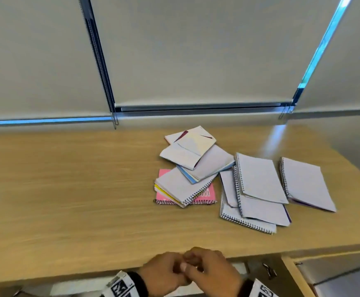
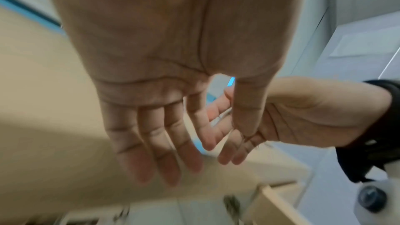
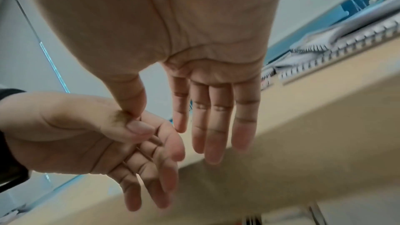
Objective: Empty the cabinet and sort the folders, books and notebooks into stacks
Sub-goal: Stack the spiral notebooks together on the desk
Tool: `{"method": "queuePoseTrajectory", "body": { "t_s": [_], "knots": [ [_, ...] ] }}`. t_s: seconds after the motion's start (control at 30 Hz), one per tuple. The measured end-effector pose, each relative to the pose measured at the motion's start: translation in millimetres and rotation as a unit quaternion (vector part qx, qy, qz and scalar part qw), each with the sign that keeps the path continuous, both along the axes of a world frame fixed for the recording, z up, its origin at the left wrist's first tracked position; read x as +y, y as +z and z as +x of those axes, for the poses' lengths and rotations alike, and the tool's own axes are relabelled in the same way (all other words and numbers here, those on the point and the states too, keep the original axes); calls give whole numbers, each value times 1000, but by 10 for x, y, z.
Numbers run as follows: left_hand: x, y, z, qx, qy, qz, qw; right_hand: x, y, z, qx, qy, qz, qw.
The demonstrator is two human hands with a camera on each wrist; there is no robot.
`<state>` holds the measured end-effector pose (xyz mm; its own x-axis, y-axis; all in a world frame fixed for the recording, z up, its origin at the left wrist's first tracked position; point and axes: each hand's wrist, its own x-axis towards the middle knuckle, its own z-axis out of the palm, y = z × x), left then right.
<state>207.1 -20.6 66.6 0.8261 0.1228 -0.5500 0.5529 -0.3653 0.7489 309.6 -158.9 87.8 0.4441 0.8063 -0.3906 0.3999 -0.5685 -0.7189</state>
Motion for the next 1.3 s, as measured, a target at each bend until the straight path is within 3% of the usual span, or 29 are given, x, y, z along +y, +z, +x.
{"method": "queuePoseTrajectory", "body": {
  "t_s": [0.13,0.27,0.4,0.53,0.63,0.73,0.9,1.07,1.23,1.3],
  "knots": [
    [200,202,355,-101,132,54,985,170,155,416,-69,-13,54,996],
    [428,305,613,-121,193,67,971,443,175,762,-173,5,35,984],
    [673,293,756,-113,199,68,971,849,51,1022,-268,77,-10,960],
    [1017,254,821,-111,194,87,971,1254,-67,1160,-394,158,-91,901],
    [1272,224,834,-118,186,116,969,1380,-118,1196,-426,207,-147,868],
    [1486,143,834,-130,182,135,965,1415,-188,1190,-431,221,-164,860],
    [1727,26,839,-154,133,142,969,1403,-148,1200,-416,223,-149,869],
    [1883,26,800,-212,105,211,948,1384,268,1301,-349,161,-23,923],
    [1949,443,738,-296,118,141,937,1494,1029,1377,-278,151,88,944],
    [1915,708,655,-323,156,30,933,1533,1247,1444,-207,124,143,960]
  ]
}}
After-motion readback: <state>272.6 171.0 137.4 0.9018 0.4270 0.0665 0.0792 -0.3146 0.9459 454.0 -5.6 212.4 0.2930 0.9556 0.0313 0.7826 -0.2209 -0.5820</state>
